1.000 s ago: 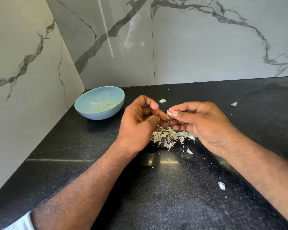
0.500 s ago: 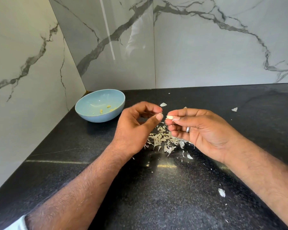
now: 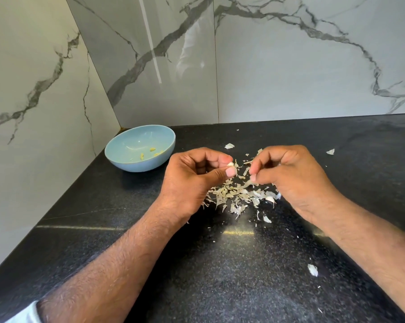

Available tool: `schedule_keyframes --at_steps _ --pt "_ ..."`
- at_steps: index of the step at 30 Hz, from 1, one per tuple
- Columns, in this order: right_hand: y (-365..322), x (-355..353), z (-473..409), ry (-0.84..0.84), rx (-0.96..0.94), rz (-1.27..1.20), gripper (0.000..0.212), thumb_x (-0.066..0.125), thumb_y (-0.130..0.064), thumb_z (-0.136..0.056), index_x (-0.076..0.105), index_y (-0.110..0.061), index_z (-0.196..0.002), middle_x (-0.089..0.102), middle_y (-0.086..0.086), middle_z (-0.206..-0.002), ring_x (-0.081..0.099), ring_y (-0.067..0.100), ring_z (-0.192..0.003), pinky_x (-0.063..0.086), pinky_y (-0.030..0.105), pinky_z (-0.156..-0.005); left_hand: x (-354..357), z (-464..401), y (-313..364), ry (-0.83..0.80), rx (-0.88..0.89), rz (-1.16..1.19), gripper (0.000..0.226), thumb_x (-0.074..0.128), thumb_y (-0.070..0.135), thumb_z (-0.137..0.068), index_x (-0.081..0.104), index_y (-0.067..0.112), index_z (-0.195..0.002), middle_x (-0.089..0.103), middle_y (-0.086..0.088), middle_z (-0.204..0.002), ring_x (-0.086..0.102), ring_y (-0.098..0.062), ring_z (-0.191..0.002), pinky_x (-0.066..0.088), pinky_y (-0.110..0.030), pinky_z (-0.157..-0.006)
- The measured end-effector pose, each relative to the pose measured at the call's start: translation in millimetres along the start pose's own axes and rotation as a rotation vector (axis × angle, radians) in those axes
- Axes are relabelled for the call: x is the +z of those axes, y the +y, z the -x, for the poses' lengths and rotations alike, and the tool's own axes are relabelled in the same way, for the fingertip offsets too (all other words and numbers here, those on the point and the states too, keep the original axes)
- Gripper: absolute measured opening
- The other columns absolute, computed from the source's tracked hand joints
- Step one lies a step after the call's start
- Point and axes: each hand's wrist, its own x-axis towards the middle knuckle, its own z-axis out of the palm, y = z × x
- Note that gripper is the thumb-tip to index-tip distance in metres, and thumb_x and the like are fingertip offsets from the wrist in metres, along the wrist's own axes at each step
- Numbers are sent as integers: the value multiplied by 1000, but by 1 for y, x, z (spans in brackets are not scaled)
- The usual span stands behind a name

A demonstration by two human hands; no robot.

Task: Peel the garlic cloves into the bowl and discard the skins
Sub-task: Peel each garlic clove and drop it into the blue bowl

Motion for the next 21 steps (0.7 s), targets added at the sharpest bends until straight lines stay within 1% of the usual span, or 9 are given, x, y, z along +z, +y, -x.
schedule_keyframes --at_steps 3,5,6,7,10,11,15,19,21 --pt "-5 0 0 -28 -41 176 29 63 -5 -85 78 -19 -64 73 3 -73 59 8 -68 45 30 -70 -3 -1 3 26 2 28 20 87 -4 -80 77 -3 -97 78 -9 -87 72 -17 -80 63 -29 -76" --pt "-7 1 3 -108 54 272 43 55 -39 -102 82 -21 -74 77 -8 -79 66 2 -74 46 31 -75 -5 -1 4 30 16 22 20 87 -4 -79 77 -3 -96 78 -11 -87 72 -20 -80 64 -30 -77" --pt "-7 1 5 -116 74 321 52 49 -55 -104 83 -22 -82 78 -13 -82 68 -2 -77 46 29 -79 -6 -1 4 32 23 13 20 88 -3 -79 78 -2 -96 78 -13 -89 73 -22 -81 64 -31 -78" --pt "-5 1 6 -101 54 343 52 49 -61 -102 82 -23 -88 78 -15 -84 68 -6 -79 46 27 -80 -7 -1 5 33 28 0 20 89 -2 -79 79 -1 -96 79 -14 -90 74 -24 -82 64 -32 -79" --pt "-2 3 5 -49 -53 251 18 67 -40 -100 80 -28 -103 79 -12 -87 66 -7 -73 44 24 -77 -7 -1 4 22 58 -78 19 90 1 -79 82 4 -96 81 -12 -91 78 -32 -86 65 -42 -83" --pt "-1 4 5 -48 -65 187 13 69 -33 -100 81 -29 -106 79 -9 -87 65 -5 -71 45 24 -76 -7 -1 3 11 67 -114 19 90 2 -79 83 6 -96 81 -10 -91 78 -32 -87 66 -45 -84" --pt "2 6 3 -93 -63 -27 10 77 -21 -94 83 -22 -102 79 4 -86 62 9 -69 49 33 -64 -8 -2 0 -21 95 -223 17 91 4 -82 83 11 -95 82 -5 -89 79 -31 -83 66 -54 -83" --pt "5 7 3 -139 -114 47 9 85 -21 -86 84 -22 -95 78 -1 -80 59 2 -64 48 21 -63 -9 -3 0 -31 141 -292 19 93 7 -79 80 8 -93 80 -4 -85 77 -30 -78 66 -52 -78" --pt "6 8 2 -159 -125 72 7 85 -21 -87 84 -24 -93 79 -1 -82 61 8 -68 51 27 -66 -9 -4 1 -31 162 -335 18 94 8 -79 79 11 -90 79 -3 -82 76 -27 -75 67 -48 -75"
